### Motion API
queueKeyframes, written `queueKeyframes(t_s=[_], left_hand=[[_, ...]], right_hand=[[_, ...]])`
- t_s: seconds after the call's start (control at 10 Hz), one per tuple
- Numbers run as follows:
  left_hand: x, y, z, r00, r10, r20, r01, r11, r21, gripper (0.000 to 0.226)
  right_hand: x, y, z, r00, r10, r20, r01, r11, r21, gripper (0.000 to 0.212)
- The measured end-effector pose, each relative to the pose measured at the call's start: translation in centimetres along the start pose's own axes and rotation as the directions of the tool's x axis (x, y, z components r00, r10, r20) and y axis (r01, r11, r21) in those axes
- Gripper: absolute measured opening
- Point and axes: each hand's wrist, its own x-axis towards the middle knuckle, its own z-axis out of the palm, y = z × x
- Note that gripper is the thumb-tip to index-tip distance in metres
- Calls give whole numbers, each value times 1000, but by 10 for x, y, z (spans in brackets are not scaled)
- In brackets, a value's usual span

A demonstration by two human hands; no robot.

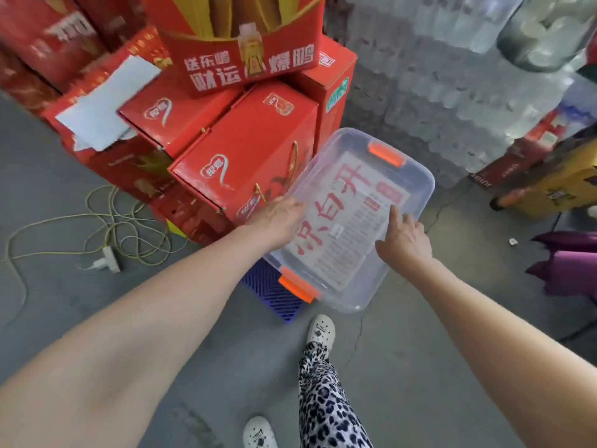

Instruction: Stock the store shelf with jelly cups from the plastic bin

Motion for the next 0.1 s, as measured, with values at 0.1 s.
queueKeyframes(t_s=[0.1], left_hand=[[-39, -8, -13, 996, 75, -45, -72, 996, 60, 37]], right_hand=[[-32, -30, -26, 970, -227, -85, 216, 968, -129, 64]])
